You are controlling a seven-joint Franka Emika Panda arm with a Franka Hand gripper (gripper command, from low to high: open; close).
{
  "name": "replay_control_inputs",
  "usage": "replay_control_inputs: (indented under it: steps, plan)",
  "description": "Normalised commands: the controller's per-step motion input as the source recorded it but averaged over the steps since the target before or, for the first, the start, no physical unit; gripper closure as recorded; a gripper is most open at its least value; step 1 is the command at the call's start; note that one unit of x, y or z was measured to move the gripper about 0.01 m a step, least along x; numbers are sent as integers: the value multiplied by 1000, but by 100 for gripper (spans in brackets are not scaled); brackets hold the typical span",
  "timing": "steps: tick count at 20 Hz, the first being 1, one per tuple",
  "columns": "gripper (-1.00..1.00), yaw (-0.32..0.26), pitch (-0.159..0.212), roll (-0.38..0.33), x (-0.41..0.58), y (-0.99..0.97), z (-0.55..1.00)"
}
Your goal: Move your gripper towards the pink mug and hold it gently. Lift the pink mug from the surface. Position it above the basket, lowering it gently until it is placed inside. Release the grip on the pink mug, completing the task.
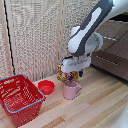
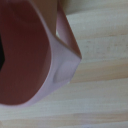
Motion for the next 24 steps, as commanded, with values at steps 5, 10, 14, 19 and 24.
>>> replay_control_inputs:
  steps: [5, 10, 14, 19, 24]
  plan:
    - [-100, 78, 3, 0, -3, -97, -373]
    - [100, 54, 18, 0, 0, 0, -326]
    - [100, 26, 14, -3, -2, 0, -246]
    - [100, 0, 31, 0, -54, 0, -122]
    - [100, 0, 0, -1, -46, 0, -68]
